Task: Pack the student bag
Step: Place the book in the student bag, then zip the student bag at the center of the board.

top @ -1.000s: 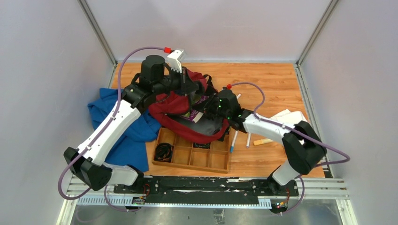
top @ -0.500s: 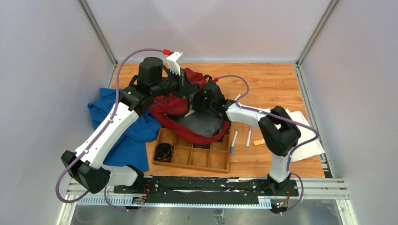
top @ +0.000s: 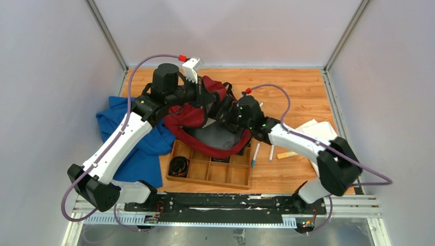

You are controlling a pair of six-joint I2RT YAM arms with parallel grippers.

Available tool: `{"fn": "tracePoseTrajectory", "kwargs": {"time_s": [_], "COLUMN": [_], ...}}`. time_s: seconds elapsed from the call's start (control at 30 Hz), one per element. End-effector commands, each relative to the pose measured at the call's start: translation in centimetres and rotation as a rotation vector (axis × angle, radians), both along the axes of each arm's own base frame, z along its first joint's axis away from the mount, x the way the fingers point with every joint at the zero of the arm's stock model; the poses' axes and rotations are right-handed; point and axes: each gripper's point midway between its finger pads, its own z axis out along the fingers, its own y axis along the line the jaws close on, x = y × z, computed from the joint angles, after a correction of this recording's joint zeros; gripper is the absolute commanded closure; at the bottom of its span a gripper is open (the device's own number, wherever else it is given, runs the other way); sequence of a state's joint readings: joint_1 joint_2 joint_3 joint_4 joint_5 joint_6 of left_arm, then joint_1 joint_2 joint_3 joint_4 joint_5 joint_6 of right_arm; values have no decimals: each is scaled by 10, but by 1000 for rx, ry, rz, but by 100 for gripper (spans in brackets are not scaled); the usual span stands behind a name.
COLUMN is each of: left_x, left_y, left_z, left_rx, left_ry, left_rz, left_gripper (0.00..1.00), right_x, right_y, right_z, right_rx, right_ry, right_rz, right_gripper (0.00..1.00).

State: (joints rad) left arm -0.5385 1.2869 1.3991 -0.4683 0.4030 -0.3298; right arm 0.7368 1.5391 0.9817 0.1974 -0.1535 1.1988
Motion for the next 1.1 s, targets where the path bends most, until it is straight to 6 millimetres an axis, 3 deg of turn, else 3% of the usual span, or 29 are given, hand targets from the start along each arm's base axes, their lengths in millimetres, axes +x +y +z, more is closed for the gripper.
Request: {"fn": "tracePoseTrajectory", "kwargs": {"time_s": [0.0,0.23,0.33,0.37,0.47,0.5,0.57,0.63,0.73,0.87,0.93,1.07], "left_x": [1,12,19,19,12,10,14,25,32,24,15,3], "left_y": [-4,-8,-16,-21,-35,-32,-13,22,77,141,159,176], "left_z": [12,3,-17,-25,-50,-57,-66,-71,-76,-91,-105,-133], "left_rx": [-31,-30,-18,-14,46,82,172,266,293,278,253,258], "left_ry": [-38,-16,44,75,153,167,168,161,203,273,334,397], "left_rz": [-15,5,17,8,-28,-20,56,203,406,668,752,810], "left_gripper": [100,100,100,91,50,38,24,20,29,39,44,51], "right_x": [-36,-83,-91,-90,-88,-89,-90,-89,-83,-76,-72,-66], "right_y": [-24,-79,-122,-141,-191,-202,-219,-224,-221,-190,-175,-155], "right_z": [16,16,8,4,4,9,26,39,51,57,55,50], "right_rx": [-97,-263,-406,-463,-563,-580,-607,-638,-689,-686,-679,-655], "right_ry": [-88,-184,-200,-207,-234,-248,-302,-356,-408,-440,-440,-424], "right_rz": [106,192,115,50,-98,-130,-174,-169,-115,31,80,132], "right_gripper": [1,1,1,2,2,2,2,2,3,6,7,9]}}
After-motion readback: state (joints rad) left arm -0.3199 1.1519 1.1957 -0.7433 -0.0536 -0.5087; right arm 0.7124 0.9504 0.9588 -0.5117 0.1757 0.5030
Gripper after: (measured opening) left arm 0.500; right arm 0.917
